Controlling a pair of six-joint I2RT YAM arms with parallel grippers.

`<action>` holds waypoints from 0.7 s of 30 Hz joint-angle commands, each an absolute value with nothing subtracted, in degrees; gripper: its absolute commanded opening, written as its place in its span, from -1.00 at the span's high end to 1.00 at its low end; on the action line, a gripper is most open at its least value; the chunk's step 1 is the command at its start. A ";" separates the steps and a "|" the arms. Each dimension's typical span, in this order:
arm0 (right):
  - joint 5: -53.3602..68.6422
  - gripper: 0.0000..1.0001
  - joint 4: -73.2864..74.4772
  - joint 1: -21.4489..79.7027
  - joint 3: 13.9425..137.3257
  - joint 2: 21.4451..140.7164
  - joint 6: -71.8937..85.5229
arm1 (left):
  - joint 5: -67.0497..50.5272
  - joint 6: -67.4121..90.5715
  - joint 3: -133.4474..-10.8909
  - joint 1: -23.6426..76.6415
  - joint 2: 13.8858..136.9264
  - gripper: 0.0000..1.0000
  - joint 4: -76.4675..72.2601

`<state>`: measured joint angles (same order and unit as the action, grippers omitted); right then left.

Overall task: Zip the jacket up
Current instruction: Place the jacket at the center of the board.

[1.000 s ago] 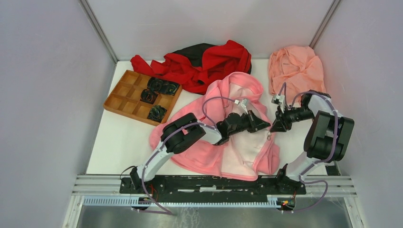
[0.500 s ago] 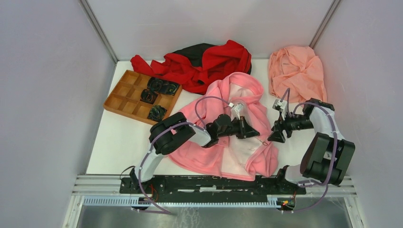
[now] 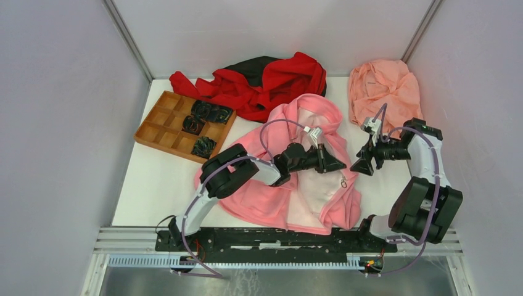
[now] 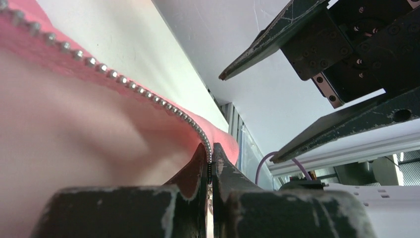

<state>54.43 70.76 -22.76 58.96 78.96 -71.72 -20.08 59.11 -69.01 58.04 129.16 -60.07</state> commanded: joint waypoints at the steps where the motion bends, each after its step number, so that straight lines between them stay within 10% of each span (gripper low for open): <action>1: 55.13 -0.50 69.37 -22.85 61.26 80.29 -66.81 | -21.18 62.10 -74.25 58.36 132.53 0.87 -62.60; 21: 50.28 -0.50 65.19 -22.87 58.87 83.24 -64.85 | -19.29 62.70 -75.15 58.61 132.36 0.51 -58.30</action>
